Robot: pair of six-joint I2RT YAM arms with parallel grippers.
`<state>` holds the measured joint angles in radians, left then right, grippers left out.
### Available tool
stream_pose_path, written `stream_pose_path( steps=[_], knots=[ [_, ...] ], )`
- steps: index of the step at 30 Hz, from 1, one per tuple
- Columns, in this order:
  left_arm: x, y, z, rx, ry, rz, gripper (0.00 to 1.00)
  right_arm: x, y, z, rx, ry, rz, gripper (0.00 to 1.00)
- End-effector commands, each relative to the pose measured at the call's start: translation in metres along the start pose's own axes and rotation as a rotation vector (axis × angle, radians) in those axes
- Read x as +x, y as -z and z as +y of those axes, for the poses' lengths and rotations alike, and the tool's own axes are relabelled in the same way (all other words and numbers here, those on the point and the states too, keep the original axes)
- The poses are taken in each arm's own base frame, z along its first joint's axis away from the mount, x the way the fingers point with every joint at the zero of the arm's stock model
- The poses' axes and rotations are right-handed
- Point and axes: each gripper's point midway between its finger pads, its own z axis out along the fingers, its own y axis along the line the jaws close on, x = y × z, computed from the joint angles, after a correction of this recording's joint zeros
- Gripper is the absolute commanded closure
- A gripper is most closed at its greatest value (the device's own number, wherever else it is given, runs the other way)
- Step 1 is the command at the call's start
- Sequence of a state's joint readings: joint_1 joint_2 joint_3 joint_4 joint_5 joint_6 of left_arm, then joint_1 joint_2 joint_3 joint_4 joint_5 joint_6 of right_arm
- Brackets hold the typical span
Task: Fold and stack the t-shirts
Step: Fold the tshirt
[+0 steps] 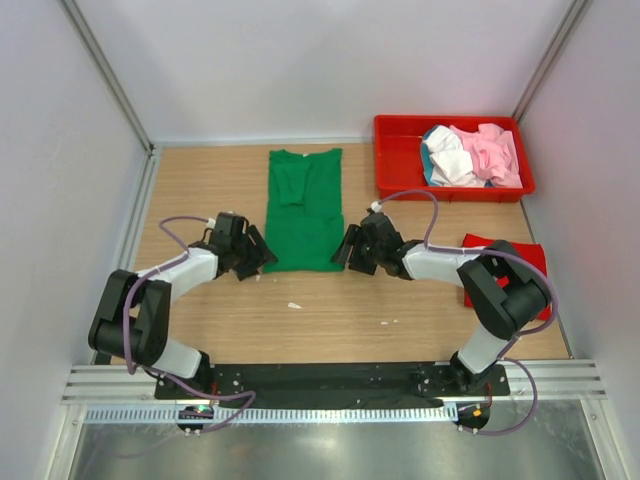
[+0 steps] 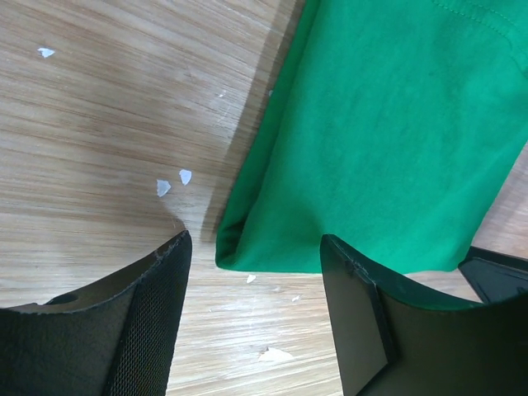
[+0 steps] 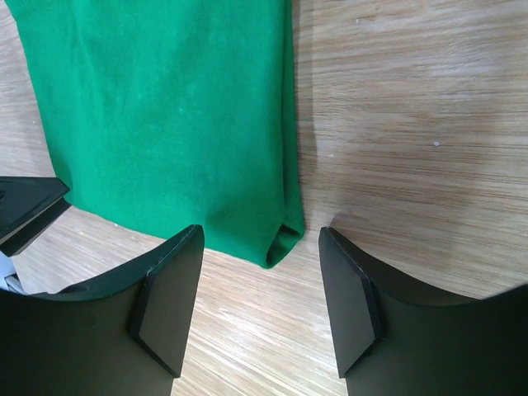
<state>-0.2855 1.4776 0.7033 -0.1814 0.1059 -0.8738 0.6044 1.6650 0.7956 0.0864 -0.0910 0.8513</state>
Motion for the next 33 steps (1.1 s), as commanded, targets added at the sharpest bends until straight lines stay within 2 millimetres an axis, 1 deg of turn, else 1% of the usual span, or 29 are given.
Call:
stream_pose_path(
  steps=[1, 8, 12, 17, 22, 25, 26, 28, 29, 30, 31, 32, 33],
  knots=[
    [0.005, -0.005, 0.007, -0.005, -0.017, 0.020, 0.35, 0.006, -0.006, -0.004, 0.018, -0.003, -0.004, 0.37],
    [0.006, -0.002, 0.008, 0.001, -0.026, 0.014, 0.35, 0.011, -0.006, -0.008, 0.029, 0.002, 0.000, 0.41],
    [0.007, -0.003, 0.009, -0.001, -0.022, 0.019, 0.37, 0.011, -0.006, -0.009, 0.032, 0.003, -0.009, 0.43],
    [0.007, -0.005, 0.011, -0.006, -0.018, 0.015, 0.40, 0.010, -0.008, -0.007, 0.031, 0.010, -0.003, 0.48],
    [0.010, -0.009, 0.013, -0.010, -0.022, 0.030, 0.43, 0.014, -0.009, -0.009, 0.037, 0.007, 0.004, 0.55],
    [0.012, -0.011, 0.012, -0.002, -0.019, 0.041, 0.49, 0.015, -0.010, -0.010, 0.039, 0.004, 0.009, 0.59],
    [0.014, -0.011, 0.013, -0.001, -0.019, 0.046, 0.54, 0.015, -0.010, -0.010, 0.039, 0.004, 0.012, 0.60],
    [0.015, -0.011, 0.013, 0.003, -0.017, 0.046, 0.61, 0.016, -0.010, -0.010, 0.039, 0.006, 0.012, 0.67],
    [0.015, -0.010, 0.012, 0.007, -0.020, 0.046, 0.76, 0.017, -0.010, -0.010, 0.040, 0.006, 0.013, 0.72],
    [0.016, -0.011, 0.013, 0.007, -0.018, 0.052, 0.83, 0.018, -0.009, -0.011, 0.042, 0.009, 0.014, 0.82],
    [0.017, -0.011, 0.013, 0.009, -0.018, 0.053, 0.90, 0.019, -0.009, -0.011, 0.039, 0.008, 0.017, 0.86],
    [0.018, -0.011, 0.013, 0.011, -0.018, 0.059, 1.00, 0.021, -0.008, -0.011, 0.038, 0.013, 0.021, 0.89],
    [0.021, -0.010, 0.012, 0.018, -0.011, 0.073, 1.00, 0.023, -0.008, -0.012, 0.040, 0.014, 0.026, 0.96]
  ],
)
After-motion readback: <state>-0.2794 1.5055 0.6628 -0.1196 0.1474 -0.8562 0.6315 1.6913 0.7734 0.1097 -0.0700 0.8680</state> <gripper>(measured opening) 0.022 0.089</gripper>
